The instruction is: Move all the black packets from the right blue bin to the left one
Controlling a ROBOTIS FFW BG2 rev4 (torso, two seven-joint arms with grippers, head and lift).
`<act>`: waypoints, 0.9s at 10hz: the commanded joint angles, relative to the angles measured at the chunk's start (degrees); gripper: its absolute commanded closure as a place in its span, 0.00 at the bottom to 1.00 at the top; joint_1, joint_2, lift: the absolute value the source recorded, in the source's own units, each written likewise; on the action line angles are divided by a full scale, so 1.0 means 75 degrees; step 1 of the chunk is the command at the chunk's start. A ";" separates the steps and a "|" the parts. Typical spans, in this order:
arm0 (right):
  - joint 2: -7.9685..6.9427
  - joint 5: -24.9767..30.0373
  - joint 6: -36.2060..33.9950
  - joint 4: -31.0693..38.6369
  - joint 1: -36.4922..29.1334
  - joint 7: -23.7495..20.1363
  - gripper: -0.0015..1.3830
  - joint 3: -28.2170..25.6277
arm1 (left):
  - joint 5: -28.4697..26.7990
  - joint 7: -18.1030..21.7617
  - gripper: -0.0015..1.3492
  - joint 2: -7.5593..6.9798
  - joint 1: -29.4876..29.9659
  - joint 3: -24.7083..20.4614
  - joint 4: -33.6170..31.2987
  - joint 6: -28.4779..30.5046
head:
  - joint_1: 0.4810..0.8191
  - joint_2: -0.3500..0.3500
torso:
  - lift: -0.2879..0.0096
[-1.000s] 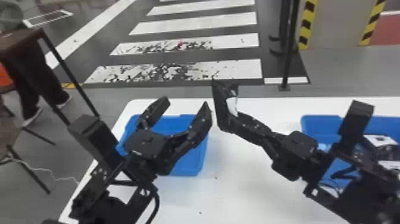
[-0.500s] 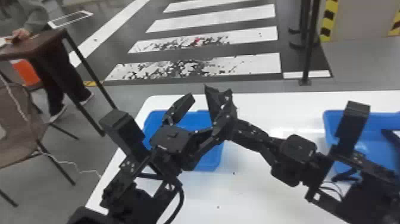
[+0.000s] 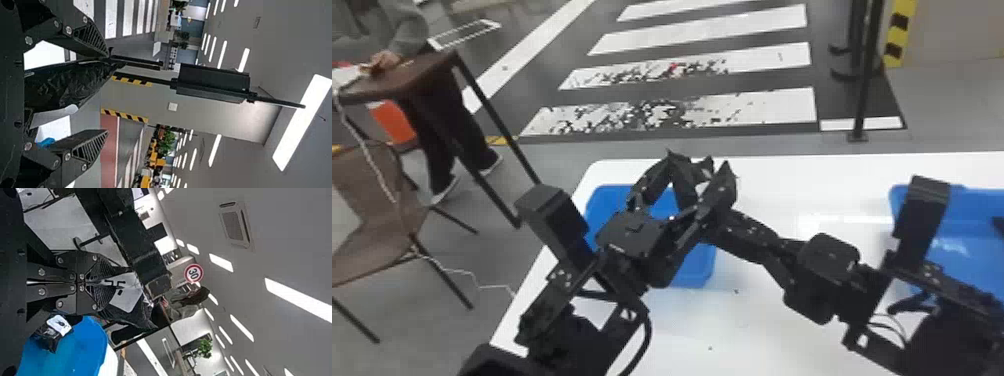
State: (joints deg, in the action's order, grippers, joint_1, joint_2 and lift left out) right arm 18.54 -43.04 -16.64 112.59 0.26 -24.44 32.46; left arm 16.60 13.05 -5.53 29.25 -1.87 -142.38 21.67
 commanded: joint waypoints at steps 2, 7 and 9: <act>-0.0011 -0.0141 0.0175 -0.0078 0.0022 0.0000 0.83 -0.0001 | 0.0148 -0.0041 0.90 0.0022 0.0056 -0.0085 0.0000 0.0110 | 0.63 1.00 | 0.50; -0.0082 -0.0385 0.0531 -0.0340 -0.0165 -0.0128 0.50 -0.0230 | 0.0056 -0.0123 0.90 0.0022 -0.0019 -0.0177 0.0094 -0.0190 | 0.63 1.00 | 0.50; -0.0140 -0.0370 0.0606 -0.0321 -0.0428 -0.0175 0.22 -0.0641 | -0.0355 -0.0404 0.90 0.0022 -0.0526 -0.0360 0.0844 -0.0771 | 0.62 0.99 | 0.50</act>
State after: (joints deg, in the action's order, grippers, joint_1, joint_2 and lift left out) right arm 17.68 -45.91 -12.48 110.07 -2.26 -25.71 28.66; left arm 15.24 10.08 -5.35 26.70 -4.09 -138.02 17.26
